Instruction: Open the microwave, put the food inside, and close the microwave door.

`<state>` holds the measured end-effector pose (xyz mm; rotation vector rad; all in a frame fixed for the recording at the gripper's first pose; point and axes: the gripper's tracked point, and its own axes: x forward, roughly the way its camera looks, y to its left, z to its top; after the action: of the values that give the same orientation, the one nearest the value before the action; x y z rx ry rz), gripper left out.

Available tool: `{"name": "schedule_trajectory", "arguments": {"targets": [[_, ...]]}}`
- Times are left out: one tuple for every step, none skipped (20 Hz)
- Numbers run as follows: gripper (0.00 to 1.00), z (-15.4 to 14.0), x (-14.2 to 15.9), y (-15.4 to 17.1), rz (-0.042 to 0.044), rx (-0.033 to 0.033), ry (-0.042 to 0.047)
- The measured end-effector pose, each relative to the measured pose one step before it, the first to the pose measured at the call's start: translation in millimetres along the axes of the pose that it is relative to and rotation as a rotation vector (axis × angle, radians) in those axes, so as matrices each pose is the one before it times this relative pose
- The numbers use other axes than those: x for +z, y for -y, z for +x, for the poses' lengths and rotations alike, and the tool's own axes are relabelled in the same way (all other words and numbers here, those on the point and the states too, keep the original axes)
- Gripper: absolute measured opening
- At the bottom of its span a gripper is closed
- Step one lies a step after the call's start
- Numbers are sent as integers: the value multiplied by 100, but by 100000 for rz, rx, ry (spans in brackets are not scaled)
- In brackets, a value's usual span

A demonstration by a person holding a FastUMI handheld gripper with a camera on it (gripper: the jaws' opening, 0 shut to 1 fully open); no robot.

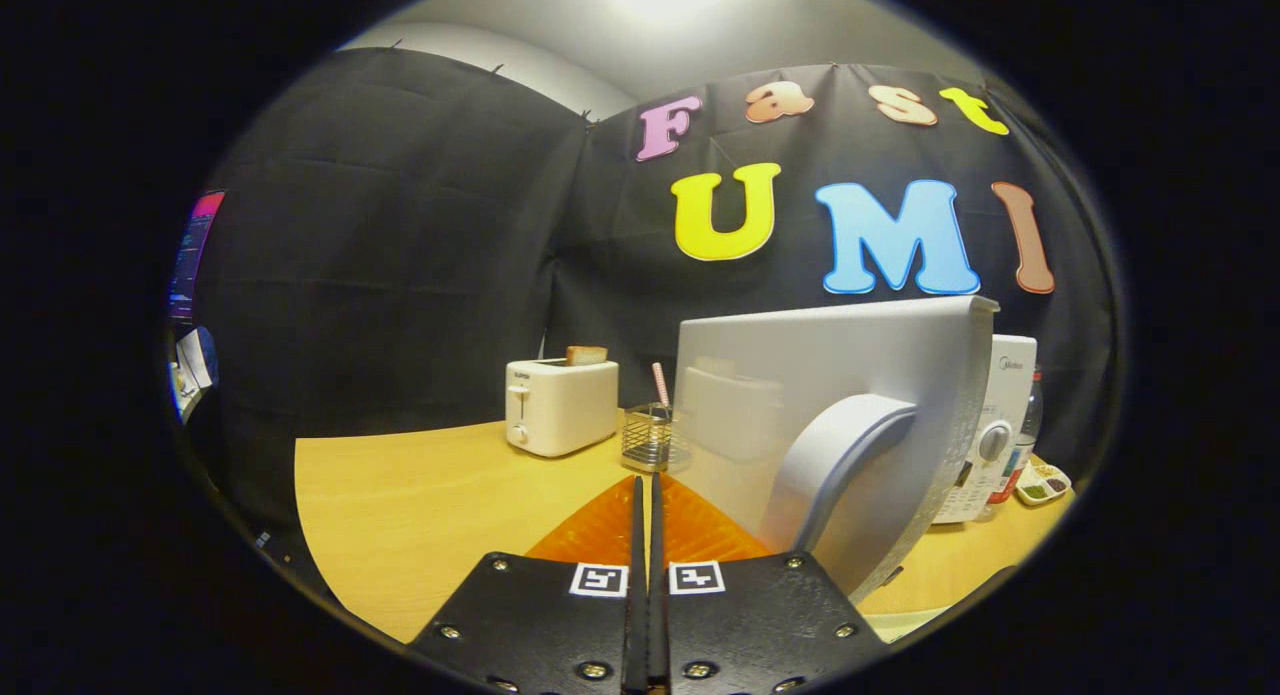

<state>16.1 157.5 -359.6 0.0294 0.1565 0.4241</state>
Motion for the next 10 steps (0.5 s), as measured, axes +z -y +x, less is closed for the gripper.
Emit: {"name": "schedule_trajectory", "arguments": {"targets": [[1,49,-72,1060,839,-1184,-769],[1,44,0,960,502,-1491,-580],[1,92,258,1026,-568,-1877,62],[1,18,301,1158,-1048,-2316,248],[1,34,484,1096,-596,-1877,624],[1,195,369,888,-138,-1388,221],[1,150,342,1093,123,-1870,228],[1,266,235,1335,-111,-2326,-78],[1,182,150,1271,384,-2355,-237],[1,365,109,943,719,-1678,-507]]}}
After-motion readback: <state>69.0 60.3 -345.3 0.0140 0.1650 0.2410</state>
